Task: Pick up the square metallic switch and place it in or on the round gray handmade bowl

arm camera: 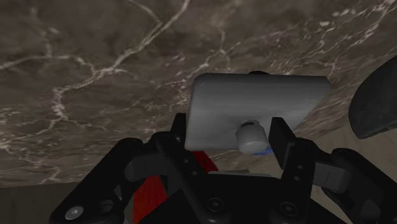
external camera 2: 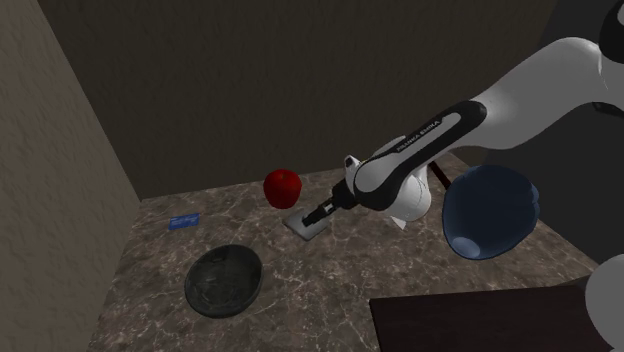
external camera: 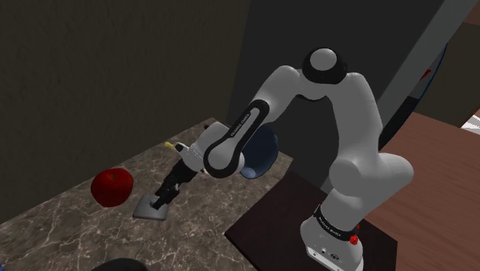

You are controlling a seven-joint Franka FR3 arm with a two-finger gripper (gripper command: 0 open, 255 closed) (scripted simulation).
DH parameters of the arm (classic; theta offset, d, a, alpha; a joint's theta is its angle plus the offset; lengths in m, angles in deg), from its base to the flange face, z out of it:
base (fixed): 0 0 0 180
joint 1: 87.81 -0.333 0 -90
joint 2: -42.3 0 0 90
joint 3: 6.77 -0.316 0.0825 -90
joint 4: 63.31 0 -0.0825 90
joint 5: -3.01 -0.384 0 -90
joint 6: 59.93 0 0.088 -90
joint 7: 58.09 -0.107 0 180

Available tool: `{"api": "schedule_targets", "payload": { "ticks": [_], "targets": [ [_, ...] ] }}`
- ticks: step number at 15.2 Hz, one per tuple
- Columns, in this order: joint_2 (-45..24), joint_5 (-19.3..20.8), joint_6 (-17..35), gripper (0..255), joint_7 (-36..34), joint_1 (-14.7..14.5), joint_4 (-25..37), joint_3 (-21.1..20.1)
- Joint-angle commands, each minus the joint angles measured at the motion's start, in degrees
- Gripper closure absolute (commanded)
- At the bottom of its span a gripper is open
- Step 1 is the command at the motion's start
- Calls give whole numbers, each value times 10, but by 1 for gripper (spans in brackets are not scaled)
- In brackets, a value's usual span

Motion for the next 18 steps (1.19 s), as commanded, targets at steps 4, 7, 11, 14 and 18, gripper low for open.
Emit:
{"api": "schedule_targets", "payload": {
  "ticks": [4, 7, 11, 14, 18],
  "targets": [
    [34, -7, -22, 255, -16, 31, -15, -37],
    [52, -11, -37, 255, -26, 50, -22, -60],
    [75, -16, -58, 255, -38, 78, -29, -95],
    [91, -21, -74, 255, -48, 101, -33, -122],
    [111, -26, -98, 255, -60, 134, -36, -161]
  ]
}}
